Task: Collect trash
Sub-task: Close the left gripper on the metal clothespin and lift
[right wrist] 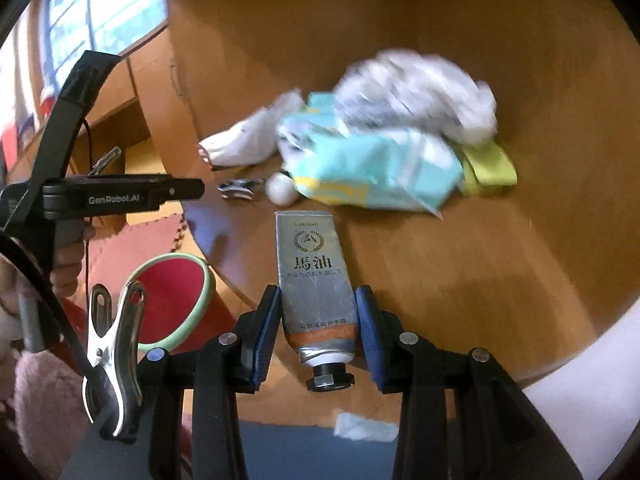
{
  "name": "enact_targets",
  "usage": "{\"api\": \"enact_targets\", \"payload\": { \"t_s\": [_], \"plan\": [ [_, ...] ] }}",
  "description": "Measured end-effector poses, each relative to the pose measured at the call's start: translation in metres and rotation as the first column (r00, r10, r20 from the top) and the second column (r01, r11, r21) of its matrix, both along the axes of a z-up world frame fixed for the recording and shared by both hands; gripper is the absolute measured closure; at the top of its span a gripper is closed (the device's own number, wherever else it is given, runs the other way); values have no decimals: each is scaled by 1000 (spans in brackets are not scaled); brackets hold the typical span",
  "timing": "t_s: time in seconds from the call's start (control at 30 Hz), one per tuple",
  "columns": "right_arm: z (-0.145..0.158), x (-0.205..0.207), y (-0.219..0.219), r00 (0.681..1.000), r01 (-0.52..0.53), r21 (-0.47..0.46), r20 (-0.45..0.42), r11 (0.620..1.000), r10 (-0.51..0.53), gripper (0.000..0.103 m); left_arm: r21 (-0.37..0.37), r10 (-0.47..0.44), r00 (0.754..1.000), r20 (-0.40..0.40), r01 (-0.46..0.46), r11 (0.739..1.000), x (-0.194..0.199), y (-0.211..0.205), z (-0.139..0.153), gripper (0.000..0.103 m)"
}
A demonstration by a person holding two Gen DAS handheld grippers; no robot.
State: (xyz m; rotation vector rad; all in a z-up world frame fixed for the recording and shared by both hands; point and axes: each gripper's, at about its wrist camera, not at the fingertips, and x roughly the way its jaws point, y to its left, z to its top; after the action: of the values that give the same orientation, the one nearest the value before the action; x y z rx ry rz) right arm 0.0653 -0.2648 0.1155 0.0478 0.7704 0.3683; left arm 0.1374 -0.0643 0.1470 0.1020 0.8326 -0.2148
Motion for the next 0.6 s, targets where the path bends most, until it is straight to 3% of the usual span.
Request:
{"api": "enact_targets", "payload": {
  "t_s": [0.17, 0.3, 0.5, 0.6],
  "plan": [
    [0, 1, -7, 1000, 13, 2, 8, 1000, -13, 64, 4, -66, 998, -17, 66, 998, 14, -12, -7, 43],
    [-1, -1, -12, 1000, 10, 16, 7, 1000, -10, 64, 76, -81, 996, -31, 83, 994, 25, -27, -17, 42],
    [0, -5, -14, 1000, 15, 32, 2, 999, -15, 64, 19, -31, 999, -9, 31, 999, 33, -27, -20, 39],
    [0, -5, -14, 1000, 15, 31, 5, 999, -15, 63, 13, -34, 999, -5, 34, 999, 31, -30, -19, 47]
  ]
}}
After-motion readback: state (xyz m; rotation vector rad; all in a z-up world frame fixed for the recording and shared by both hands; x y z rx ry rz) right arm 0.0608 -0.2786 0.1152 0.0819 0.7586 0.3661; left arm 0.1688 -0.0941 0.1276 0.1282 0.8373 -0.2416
